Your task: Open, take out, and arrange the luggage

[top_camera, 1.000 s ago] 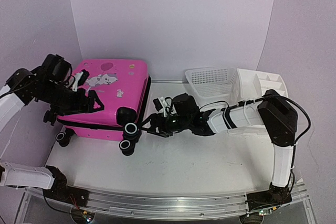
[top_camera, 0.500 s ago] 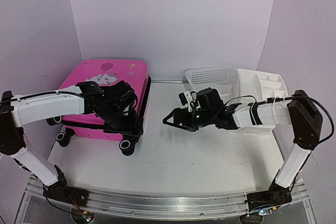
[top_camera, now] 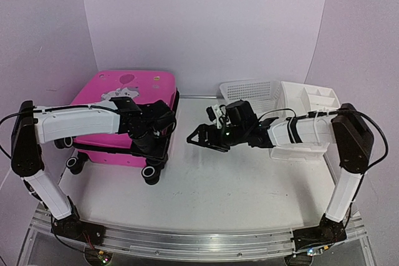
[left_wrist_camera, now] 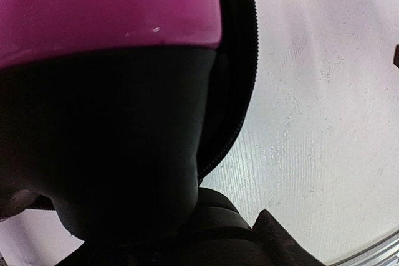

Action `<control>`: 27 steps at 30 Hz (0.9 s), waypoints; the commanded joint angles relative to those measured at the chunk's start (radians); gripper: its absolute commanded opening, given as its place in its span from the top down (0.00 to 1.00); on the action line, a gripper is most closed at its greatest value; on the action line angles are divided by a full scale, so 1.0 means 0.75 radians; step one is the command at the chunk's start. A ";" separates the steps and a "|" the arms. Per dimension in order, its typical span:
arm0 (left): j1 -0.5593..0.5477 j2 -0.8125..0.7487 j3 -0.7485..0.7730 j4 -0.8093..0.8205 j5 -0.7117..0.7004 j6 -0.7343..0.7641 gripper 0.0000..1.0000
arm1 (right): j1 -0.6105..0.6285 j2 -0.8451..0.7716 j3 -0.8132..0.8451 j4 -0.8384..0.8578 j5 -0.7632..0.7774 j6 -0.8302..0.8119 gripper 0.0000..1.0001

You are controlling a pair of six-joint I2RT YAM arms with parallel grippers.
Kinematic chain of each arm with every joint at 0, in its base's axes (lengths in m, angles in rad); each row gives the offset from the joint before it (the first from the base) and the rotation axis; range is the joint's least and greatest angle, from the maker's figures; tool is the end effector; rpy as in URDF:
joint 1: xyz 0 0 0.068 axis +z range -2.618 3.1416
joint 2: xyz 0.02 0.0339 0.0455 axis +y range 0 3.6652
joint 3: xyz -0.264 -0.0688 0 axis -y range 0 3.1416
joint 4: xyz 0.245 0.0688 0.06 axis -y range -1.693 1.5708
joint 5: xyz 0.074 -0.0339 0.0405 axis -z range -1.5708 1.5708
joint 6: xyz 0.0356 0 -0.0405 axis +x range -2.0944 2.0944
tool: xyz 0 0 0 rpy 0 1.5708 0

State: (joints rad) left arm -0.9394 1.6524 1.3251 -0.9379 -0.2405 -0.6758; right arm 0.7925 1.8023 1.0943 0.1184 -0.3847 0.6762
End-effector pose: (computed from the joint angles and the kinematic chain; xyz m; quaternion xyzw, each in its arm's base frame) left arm 0.1990 -0.2577 0.2511 0.1108 0.9751 -0.0272 0.1901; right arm 0.2676 0.2904 0.1972 -0.1402 0.8591 0.4351 0.2303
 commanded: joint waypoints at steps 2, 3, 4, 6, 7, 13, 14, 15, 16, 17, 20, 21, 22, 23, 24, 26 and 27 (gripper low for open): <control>-0.005 -0.094 0.116 -0.011 -0.077 0.100 0.54 | 0.000 0.117 0.212 0.000 -0.021 0.002 0.02; -0.005 -0.116 0.127 -0.023 -0.084 0.111 0.56 | -0.001 0.138 0.246 -0.004 -0.024 0.007 0.02; -0.005 -0.137 0.151 -0.034 -0.091 0.130 0.60 | -0.001 0.158 0.277 -0.004 -0.026 0.013 0.02; -0.004 -0.183 0.197 -0.073 -0.115 0.160 0.67 | 0.000 0.191 0.322 -0.004 -0.004 0.052 0.02; -0.004 -0.200 0.227 -0.095 -0.129 0.175 0.71 | 0.000 0.201 0.335 0.008 0.013 0.062 0.02; -0.003 -0.308 0.419 -0.235 -0.286 0.282 0.80 | 0.010 0.308 0.475 -0.005 0.043 0.100 0.02; -0.003 -0.326 0.457 -0.254 -0.320 0.306 0.80 | 0.011 0.330 0.512 -0.028 0.040 0.099 0.02; -0.002 -0.341 0.498 -0.273 -0.355 0.332 0.81 | 0.018 0.344 0.524 -0.014 0.050 0.096 0.02; 0.000 -0.355 0.536 -0.291 -0.400 0.360 0.82 | 0.028 0.356 0.526 0.001 0.098 0.107 0.02; -0.001 -0.372 0.570 -0.303 -0.440 0.391 0.82 | 0.039 0.371 0.563 -0.034 0.149 0.109 0.02; 0.000 -0.419 0.642 -0.327 -0.598 0.486 0.83 | 0.079 0.444 0.739 -0.261 0.281 0.054 0.02; 0.002 -0.432 0.661 -0.333 -0.650 0.520 0.83 | 0.094 0.471 0.795 -0.312 0.314 0.030 0.02; 0.004 -0.443 0.683 -0.337 -0.699 0.548 0.83 | 0.113 0.499 0.849 -0.360 0.355 0.005 0.02; 0.007 -0.451 0.705 -0.337 -0.742 0.579 0.83 | 0.131 0.527 0.911 -0.419 0.411 -0.026 0.02; 0.008 -0.458 0.736 -0.340 -0.782 0.623 0.83 | 0.153 0.552 0.973 -0.499 0.491 -0.056 0.02; 0.011 -0.464 0.785 -0.342 -0.904 0.693 0.83 | 0.195 0.604 1.084 -0.681 0.716 -0.109 0.07; 0.011 -0.466 0.807 -0.346 -0.979 0.727 0.83 | 0.215 0.625 1.128 -0.739 0.817 -0.117 0.08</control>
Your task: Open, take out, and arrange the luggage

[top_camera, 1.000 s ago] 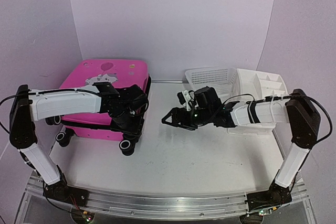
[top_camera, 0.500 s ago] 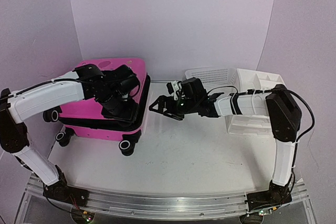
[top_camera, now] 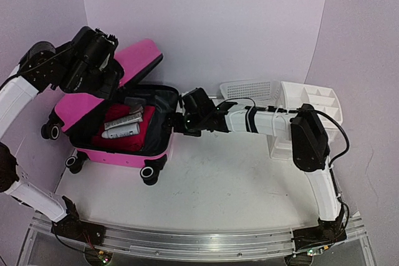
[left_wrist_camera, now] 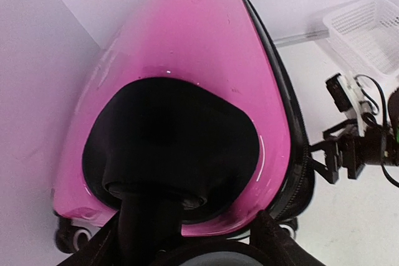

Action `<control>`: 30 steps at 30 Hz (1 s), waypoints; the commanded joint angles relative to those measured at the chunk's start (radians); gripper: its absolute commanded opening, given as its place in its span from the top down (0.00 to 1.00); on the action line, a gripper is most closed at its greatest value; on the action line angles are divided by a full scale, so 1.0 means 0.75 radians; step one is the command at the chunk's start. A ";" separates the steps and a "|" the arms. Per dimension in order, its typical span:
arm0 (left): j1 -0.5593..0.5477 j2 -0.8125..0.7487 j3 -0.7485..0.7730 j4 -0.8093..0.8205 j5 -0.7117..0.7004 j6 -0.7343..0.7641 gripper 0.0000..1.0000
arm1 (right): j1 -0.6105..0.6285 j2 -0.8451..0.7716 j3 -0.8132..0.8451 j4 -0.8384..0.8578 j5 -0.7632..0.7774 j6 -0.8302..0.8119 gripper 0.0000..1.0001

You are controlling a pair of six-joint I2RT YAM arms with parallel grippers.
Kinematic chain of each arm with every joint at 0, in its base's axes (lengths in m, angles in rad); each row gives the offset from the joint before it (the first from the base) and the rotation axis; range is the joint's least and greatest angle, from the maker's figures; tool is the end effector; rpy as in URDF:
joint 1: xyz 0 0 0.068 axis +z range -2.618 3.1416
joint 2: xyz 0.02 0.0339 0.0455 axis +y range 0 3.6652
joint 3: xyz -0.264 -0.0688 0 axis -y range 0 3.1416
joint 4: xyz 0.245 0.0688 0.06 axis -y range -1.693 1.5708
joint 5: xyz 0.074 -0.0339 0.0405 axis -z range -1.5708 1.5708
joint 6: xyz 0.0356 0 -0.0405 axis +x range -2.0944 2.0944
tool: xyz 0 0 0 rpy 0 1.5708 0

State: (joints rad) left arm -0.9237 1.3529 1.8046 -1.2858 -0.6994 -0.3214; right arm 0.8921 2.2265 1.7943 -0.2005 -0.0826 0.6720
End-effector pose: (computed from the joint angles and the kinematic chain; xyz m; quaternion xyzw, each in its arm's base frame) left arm 0.1540 -0.1658 0.4572 0.1422 0.8736 0.0624 0.4612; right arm 0.3222 0.4042 0.2099 -0.1164 0.8838 0.3444 0.2945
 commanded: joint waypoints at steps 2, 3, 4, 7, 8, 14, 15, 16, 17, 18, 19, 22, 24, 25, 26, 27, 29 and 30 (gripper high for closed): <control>0.000 -0.076 0.195 0.120 -0.513 0.319 0.83 | 0.107 0.103 0.254 -0.375 0.549 -0.100 0.14; 0.011 -0.077 0.211 0.120 -0.581 0.346 0.83 | 0.114 0.125 0.280 -0.393 0.581 -0.089 0.19; 0.033 -0.081 0.226 0.123 -0.648 0.374 0.83 | 0.119 0.151 0.312 -0.410 0.591 -0.087 0.23; 0.116 -0.098 0.247 0.139 -0.780 0.456 0.83 | 0.123 0.240 0.432 -0.502 0.616 -0.063 0.33; 0.155 -0.101 0.249 0.146 -0.794 0.481 0.83 | 0.123 0.263 0.452 -0.516 0.630 -0.054 0.39; 0.285 -0.147 0.198 0.190 -0.908 0.545 0.81 | 0.126 0.248 0.385 -0.522 0.813 0.024 0.65; 0.288 -0.156 0.199 0.208 -0.908 0.548 0.81 | 0.126 0.243 0.376 -0.522 0.842 0.025 0.71; 0.290 -0.164 0.199 0.230 -0.909 0.558 0.81 | 0.128 0.230 0.359 -0.524 0.874 0.030 0.77; 0.291 -0.170 0.199 0.264 -0.910 0.575 0.81 | 0.127 0.210 0.316 -0.523 0.920 0.055 0.84; 0.291 -0.170 0.203 0.294 -0.912 0.590 0.82 | 0.126 0.185 0.282 -0.522 0.953 0.074 0.89; 0.291 -0.167 0.211 0.308 -0.908 0.599 0.82 | 0.128 0.160 0.244 -0.522 0.979 0.089 0.92; 0.292 -0.159 0.205 0.355 -0.917 0.632 0.82 | 0.128 0.073 0.105 -0.510 1.054 0.152 0.99; 0.293 -0.155 0.186 0.380 -0.930 0.637 0.82 | 0.127 0.005 -0.005 -0.470 1.100 0.183 1.00; 0.296 -0.162 0.172 0.403 -0.927 0.634 0.82 | 0.128 -0.026 -0.055 -0.444 1.122 0.199 1.00; 0.299 -0.166 0.151 0.424 -0.923 0.633 0.82 | 0.126 -0.059 -0.108 -0.418 1.141 0.215 1.00; 0.302 -0.172 0.131 0.452 -0.924 0.637 0.82 | 0.126 -0.091 -0.161 -0.378 1.157 0.242 1.00; 0.309 -0.180 0.095 0.498 -0.940 0.654 0.82 | 0.126 -0.146 -0.264 -0.253 1.155 0.250 1.00; 0.314 -0.185 0.078 0.518 -0.954 0.662 0.82 | 0.126 -0.156 -0.304 -0.170 1.138 0.233 1.00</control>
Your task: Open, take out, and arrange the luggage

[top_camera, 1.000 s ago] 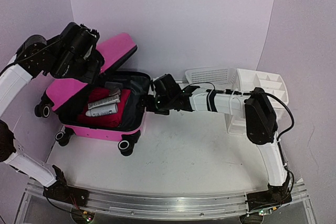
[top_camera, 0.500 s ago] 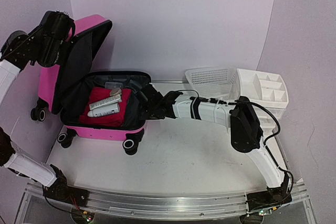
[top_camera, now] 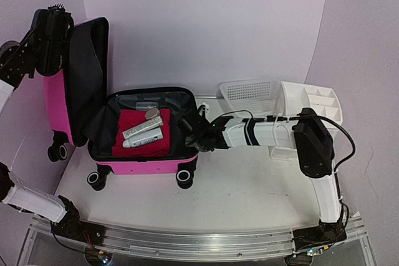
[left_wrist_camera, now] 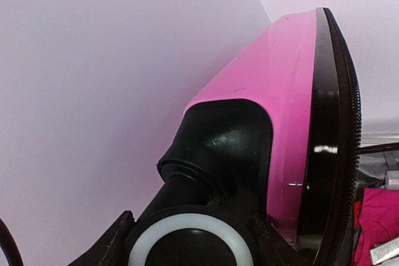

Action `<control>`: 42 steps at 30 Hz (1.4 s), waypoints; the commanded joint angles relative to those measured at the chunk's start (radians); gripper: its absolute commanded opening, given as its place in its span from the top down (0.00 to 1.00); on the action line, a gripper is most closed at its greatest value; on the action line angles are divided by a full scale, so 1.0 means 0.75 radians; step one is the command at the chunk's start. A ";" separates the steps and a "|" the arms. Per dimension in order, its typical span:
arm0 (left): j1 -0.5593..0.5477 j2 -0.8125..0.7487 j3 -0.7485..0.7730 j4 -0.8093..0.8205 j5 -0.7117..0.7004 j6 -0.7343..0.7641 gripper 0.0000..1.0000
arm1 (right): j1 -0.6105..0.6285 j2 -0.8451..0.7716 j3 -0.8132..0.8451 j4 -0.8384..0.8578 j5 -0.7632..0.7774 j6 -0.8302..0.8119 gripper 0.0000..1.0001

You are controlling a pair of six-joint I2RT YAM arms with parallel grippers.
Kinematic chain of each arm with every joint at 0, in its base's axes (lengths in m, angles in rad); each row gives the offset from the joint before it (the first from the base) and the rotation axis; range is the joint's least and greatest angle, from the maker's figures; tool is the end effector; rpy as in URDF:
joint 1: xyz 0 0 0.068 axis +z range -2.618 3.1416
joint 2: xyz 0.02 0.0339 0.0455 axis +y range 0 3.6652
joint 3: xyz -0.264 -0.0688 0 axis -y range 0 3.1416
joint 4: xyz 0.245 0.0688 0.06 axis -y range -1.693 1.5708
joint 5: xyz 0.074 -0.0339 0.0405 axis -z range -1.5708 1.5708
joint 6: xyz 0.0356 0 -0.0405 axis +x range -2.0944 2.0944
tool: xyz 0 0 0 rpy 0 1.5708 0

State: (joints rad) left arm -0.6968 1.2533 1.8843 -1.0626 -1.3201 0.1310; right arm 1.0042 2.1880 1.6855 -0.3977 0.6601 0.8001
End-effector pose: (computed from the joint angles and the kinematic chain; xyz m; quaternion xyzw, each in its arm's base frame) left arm 0.1565 -0.0860 0.5226 -0.0352 0.7421 0.3769 0.5532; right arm 0.2760 0.3932 0.1834 0.0151 0.8996 0.0545 0.4331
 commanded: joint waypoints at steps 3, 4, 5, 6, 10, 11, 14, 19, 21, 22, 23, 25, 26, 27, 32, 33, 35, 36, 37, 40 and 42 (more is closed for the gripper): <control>0.022 -0.083 -0.089 0.245 -0.164 0.069 0.82 | -0.025 -0.111 -0.194 0.179 0.095 0.046 1.00; 0.027 -0.100 -0.115 0.249 -0.174 0.069 0.82 | -0.023 -0.108 -0.190 0.199 0.074 0.038 1.00; 0.030 -0.121 -0.143 0.253 -0.185 0.068 0.82 | -0.025 -0.105 -0.198 0.238 0.046 0.036 1.00; 0.034 -0.142 -0.176 0.255 -0.192 0.065 0.82 | -0.024 -0.105 -0.210 0.280 0.016 0.034 1.00; 0.042 -0.253 -0.312 0.271 -0.215 0.055 0.81 | -0.022 -0.113 -0.281 0.460 -0.092 0.044 1.00; 0.043 -0.277 -0.341 0.277 -0.217 0.052 0.81 | -0.022 -0.111 -0.290 0.501 -0.120 0.046 1.00; 0.046 -0.331 -0.387 0.291 -0.184 0.044 0.81 | -0.023 -0.111 -0.331 0.620 -0.177 0.067 1.00; 0.046 -0.382 -0.445 0.331 -0.149 0.055 0.81 | -0.023 -0.111 -0.416 0.801 -0.205 0.137 1.00; 0.050 -0.395 -0.476 0.339 -0.154 0.056 0.82 | -0.022 -0.111 -0.448 0.879 -0.221 0.167 1.00; 0.051 -0.402 -0.494 0.342 -0.159 0.056 0.82 | -0.023 -0.113 -0.465 0.914 -0.230 0.181 1.00; 0.052 -0.411 -0.513 0.345 -0.170 0.057 0.81 | -0.021 -0.113 -0.480 0.948 -0.236 0.193 1.00; 0.055 -0.432 -0.545 0.345 -0.191 0.056 0.79 | -0.021 -0.109 -0.502 0.999 -0.250 0.226 1.00; 0.057 -0.442 -0.555 0.347 -0.196 0.056 0.78 | -0.022 -0.103 -0.507 1.024 -0.262 0.238 1.00; 0.059 -0.452 -0.563 0.348 -0.199 0.053 0.77 | -0.021 -0.095 -0.510 1.044 -0.277 0.248 1.00; 0.062 -0.478 -0.580 0.347 -0.215 0.048 0.57 | -0.018 -0.080 -0.509 1.075 -0.304 0.278 1.00; 0.061 -0.482 -0.583 0.348 -0.215 0.049 0.51 | -0.020 -0.080 -0.508 1.079 -0.307 0.275 1.00; 0.062 -0.483 -0.576 0.343 -0.194 0.052 0.37 | -0.017 -0.084 -0.510 1.080 -0.309 0.277 1.00; 0.062 -0.477 -0.566 0.339 -0.170 0.061 0.31 | -0.016 -0.086 -0.512 1.082 -0.311 0.282 1.00; 0.062 -0.471 -0.552 0.336 -0.148 0.070 0.23 | -0.016 -0.088 -0.514 1.082 -0.313 0.291 1.00; 0.062 -0.457 -0.487 0.327 -0.098 0.098 0.08 | -0.013 -0.093 -0.517 1.083 -0.319 0.318 1.00; 0.061 -0.460 -0.452 0.320 -0.061 0.120 0.02 | -0.009 -0.096 -0.517 1.084 -0.318 0.320 1.00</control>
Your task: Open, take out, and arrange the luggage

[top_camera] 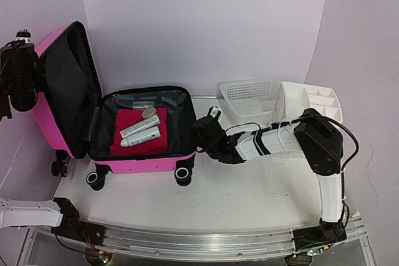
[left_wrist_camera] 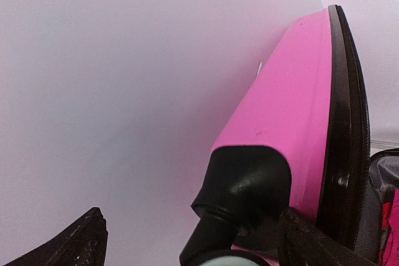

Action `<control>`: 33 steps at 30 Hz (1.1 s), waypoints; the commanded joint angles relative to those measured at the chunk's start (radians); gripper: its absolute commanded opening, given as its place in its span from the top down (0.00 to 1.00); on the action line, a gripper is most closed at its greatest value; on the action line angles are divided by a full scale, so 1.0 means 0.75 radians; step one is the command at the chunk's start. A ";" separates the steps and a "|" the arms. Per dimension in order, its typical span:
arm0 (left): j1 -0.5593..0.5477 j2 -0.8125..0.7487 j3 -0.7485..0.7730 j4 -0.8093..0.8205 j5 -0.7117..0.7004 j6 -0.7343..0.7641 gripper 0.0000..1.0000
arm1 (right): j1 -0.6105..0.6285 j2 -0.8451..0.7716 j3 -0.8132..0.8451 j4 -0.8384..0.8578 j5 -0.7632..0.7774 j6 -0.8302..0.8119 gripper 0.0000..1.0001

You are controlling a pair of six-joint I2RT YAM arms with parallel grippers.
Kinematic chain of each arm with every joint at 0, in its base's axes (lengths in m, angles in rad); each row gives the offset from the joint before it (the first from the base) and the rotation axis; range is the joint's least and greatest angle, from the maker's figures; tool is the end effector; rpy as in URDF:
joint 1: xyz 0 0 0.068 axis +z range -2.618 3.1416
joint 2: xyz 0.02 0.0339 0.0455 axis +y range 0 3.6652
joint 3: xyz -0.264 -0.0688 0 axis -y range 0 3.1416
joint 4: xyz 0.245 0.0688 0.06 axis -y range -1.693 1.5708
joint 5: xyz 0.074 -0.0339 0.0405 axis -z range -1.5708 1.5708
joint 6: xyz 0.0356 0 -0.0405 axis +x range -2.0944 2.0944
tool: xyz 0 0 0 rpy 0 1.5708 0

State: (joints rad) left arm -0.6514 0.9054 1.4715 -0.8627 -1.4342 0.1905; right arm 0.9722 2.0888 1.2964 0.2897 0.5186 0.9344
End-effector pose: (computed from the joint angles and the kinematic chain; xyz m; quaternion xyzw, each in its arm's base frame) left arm 0.1065 -0.0368 0.4802 -0.1092 0.7127 0.4119 0.5572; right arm 0.2723 0.3679 0.1600 0.1148 0.8343 0.2734 0.4648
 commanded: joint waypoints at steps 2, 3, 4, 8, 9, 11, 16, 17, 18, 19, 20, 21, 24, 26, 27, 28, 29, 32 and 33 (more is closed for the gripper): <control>-0.001 -0.017 0.121 0.049 0.164 0.043 0.01 | 0.036 0.035 0.006 0.167 -0.124 0.144 1.00; -0.001 -0.030 0.141 0.045 0.240 0.037 0.01 | 0.037 0.035 0.006 0.168 -0.123 0.147 1.00; -0.001 -0.046 0.153 0.032 0.281 0.024 0.01 | 0.036 0.035 0.006 0.168 -0.123 0.148 1.00; -0.001 -0.077 0.317 -0.101 0.710 -0.145 0.01 | 0.037 0.040 0.008 0.164 -0.123 0.147 1.00; -0.002 -0.075 0.342 -0.109 0.819 -0.162 0.02 | 0.037 0.040 0.006 0.164 -0.122 0.145 1.00; -0.001 -0.041 0.387 -0.134 1.009 -0.193 0.02 | 0.037 0.040 0.007 0.162 -0.122 0.144 1.00; -0.001 0.084 0.463 -0.197 1.229 -0.242 0.02 | 0.036 0.033 -0.002 0.146 -0.128 0.152 1.00; -0.001 0.109 0.468 -0.204 1.262 -0.282 0.02 | 0.037 0.028 -0.008 0.143 -0.127 0.154 1.00; -0.001 0.131 0.470 -0.209 1.300 -0.297 0.02 | 0.036 0.024 -0.013 0.139 -0.125 0.157 1.00; -0.001 0.152 0.468 -0.213 1.335 -0.309 0.02 | 0.037 0.019 -0.017 0.132 -0.124 0.157 1.00; 0.000 0.177 0.467 -0.218 1.358 -0.325 0.02 | 0.037 0.010 -0.020 0.126 -0.125 0.155 1.00; -0.001 0.199 0.466 -0.227 1.374 -0.341 0.01 | 0.037 0.003 -0.022 0.120 -0.123 0.154 1.00; -0.001 0.270 0.459 -0.266 1.392 -0.388 0.01 | 0.036 -0.012 -0.030 0.106 -0.116 0.139 1.00; 0.001 0.318 0.457 -0.305 1.386 -0.416 0.01 | 0.036 -0.016 -0.034 0.100 -0.113 0.125 1.00; 0.001 0.353 0.478 -0.349 1.369 -0.429 0.01 | 0.037 -0.015 -0.038 0.097 -0.113 0.125 1.00; 0.001 0.393 0.505 -0.397 1.346 -0.441 0.01 | 0.036 -0.016 -0.040 0.095 -0.114 0.123 1.00; 0.002 0.452 0.540 -0.453 1.317 -0.458 0.01 | 0.036 -0.016 -0.044 0.093 -0.115 0.122 1.00; 0.040 0.569 0.633 -0.607 1.244 -0.505 0.01 | 0.035 -0.018 -0.057 0.089 -0.115 0.126 1.00; 0.072 0.590 0.652 -0.628 1.252 -0.512 0.01 | 0.035 -0.018 -0.059 0.087 -0.116 0.125 1.00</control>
State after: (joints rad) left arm -0.6456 1.2892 1.8648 -1.1973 -0.4477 -0.1310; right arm 0.9718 2.0899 1.2774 0.3256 0.5182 0.9684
